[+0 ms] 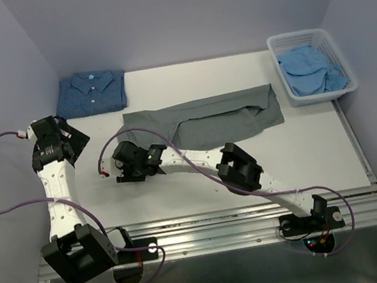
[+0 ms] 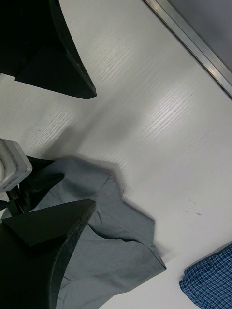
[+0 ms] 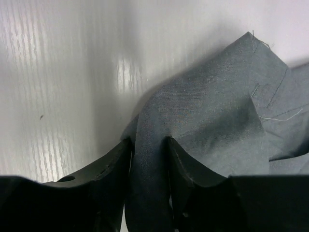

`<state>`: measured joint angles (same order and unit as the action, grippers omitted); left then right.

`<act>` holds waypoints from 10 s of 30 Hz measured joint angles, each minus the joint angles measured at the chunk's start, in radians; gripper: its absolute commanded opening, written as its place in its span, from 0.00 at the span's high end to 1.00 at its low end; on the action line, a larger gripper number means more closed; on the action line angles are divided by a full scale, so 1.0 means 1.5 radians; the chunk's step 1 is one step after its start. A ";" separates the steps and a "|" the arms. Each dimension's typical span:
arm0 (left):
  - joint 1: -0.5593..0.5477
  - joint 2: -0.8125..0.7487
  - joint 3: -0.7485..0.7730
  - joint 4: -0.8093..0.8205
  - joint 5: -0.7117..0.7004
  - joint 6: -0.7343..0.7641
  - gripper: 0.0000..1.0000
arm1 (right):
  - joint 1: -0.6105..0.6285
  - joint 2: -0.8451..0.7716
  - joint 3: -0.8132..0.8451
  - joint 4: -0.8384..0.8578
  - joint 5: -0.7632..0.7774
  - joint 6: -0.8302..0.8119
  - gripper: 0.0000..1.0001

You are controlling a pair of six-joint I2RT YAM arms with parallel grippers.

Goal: Fold and stack the long sleeve shirts
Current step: Fold the shirt

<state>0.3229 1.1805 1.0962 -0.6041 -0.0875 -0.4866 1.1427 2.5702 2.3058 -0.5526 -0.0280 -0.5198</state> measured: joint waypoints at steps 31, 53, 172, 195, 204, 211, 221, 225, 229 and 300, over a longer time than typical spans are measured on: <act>0.000 0.007 -0.004 0.034 0.081 0.011 0.01 | -0.084 -0.356 -0.409 0.467 0.266 0.451 0.86; -0.077 0.043 -0.049 0.128 0.189 0.027 0.01 | -0.253 -0.507 -0.642 0.535 0.522 0.657 0.80; -0.327 0.504 0.146 0.236 0.148 -0.046 0.01 | -0.490 -0.514 -0.661 0.239 0.118 0.215 0.83; -0.323 0.559 0.239 0.159 0.127 -0.018 0.01 | -0.697 -0.579 -0.697 0.320 -0.242 -0.321 0.00; -0.323 0.568 0.253 0.150 0.119 -0.019 0.01 | -0.700 -0.586 -0.701 0.218 -0.218 -0.269 0.00; -0.323 0.531 0.217 0.147 0.105 -0.025 0.01 | -0.700 -0.565 -0.547 0.254 -0.345 0.032 0.00; -0.354 0.352 0.210 0.154 0.093 -0.045 0.01 | -0.643 -0.552 -0.583 0.357 -0.252 0.373 0.00; -0.383 0.399 0.279 0.177 0.109 -0.045 0.01 | -0.607 -0.499 -0.581 0.316 -0.183 0.435 0.00; -0.399 0.481 0.296 0.206 0.143 -0.045 0.01 | -0.598 -0.423 -0.577 0.255 -0.121 0.475 0.00; -0.440 0.857 0.801 0.237 0.205 -0.159 0.01 | -0.115 -1.053 -1.108 0.191 0.053 0.824 0.00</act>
<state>-0.3370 2.4657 2.2978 -0.2485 0.2199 -0.7258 0.9707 0.9901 0.6445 -0.2665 0.0517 0.7170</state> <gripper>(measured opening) 0.986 0.998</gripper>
